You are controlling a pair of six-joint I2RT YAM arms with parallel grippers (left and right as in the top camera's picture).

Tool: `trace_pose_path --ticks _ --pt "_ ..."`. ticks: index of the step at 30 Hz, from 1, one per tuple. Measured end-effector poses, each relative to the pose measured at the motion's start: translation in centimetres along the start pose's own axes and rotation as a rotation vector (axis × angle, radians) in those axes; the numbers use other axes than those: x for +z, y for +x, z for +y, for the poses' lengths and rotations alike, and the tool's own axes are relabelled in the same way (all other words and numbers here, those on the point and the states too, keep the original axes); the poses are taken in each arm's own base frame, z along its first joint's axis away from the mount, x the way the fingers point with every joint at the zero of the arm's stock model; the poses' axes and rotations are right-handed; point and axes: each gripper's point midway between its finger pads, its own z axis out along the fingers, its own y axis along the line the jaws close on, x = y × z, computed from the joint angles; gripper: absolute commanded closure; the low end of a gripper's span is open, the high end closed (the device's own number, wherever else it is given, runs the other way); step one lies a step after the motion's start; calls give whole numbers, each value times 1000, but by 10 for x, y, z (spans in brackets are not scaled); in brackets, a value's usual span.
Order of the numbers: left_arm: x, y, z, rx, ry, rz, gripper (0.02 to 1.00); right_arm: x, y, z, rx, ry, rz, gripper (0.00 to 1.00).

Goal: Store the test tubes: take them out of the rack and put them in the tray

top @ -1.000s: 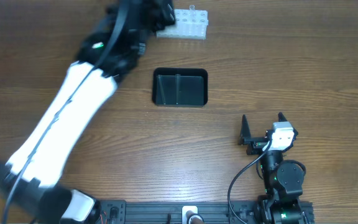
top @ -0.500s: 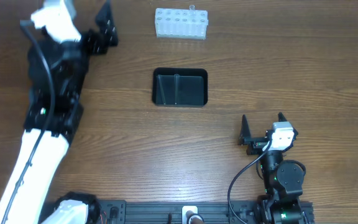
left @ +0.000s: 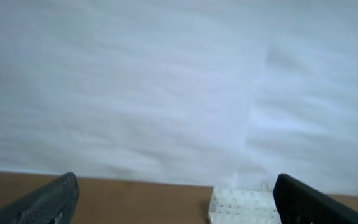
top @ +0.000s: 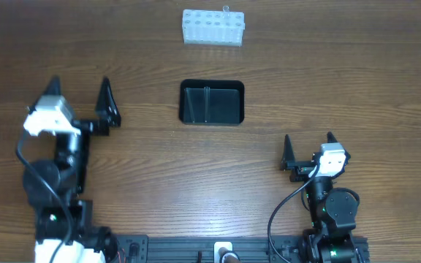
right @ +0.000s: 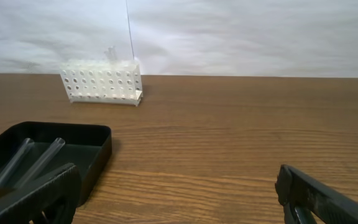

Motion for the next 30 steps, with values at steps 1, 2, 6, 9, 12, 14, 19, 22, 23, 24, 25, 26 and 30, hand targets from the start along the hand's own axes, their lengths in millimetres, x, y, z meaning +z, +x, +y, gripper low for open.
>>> trace_pose_path --ticks 1,2,6,9,12,14,19,22,23,24,25,26,30 --pt "-6 9 1 3 3 7 23 0 0 0 1 0 0 9" --pt "-13 19 1 9 10 7 20 0 0 0 0 0 0 9" --pt "-37 44 1 16 32 -10 20 0 0 0 0 0 0 7" --pt "-50 52 -1 20 49 -50 20 0 0 0 0 0 0 7" --pt "-58 67 0 20 55 -38 23 0 0 0 0 0 0 9" --pt "-61 85 1 14 51 20 23 0 0 0 0 0 0 9" --pt "-68 107 0 2 63 102 20 0 0 0 0 0 0 9" --pt "-69 113 -1 0 74 126 20 0 0 0 0 0 0 7" --pt "-69 116 -1 -2 74 140 20 0 0 0 0 0 0 9" --pt "-70 120 -1 -4 74 157 20 0 0 0 0 0 0 7" --pt "-71 127 -1 -6 71 183 20 0 0 0 0 0 0 9" --pt "-73 135 0 -11 69 219 20 0 0 0 0 0 0 7" --pt "-75 145 1 -17 64 262 20 0 0 0 -1 0 0 9"
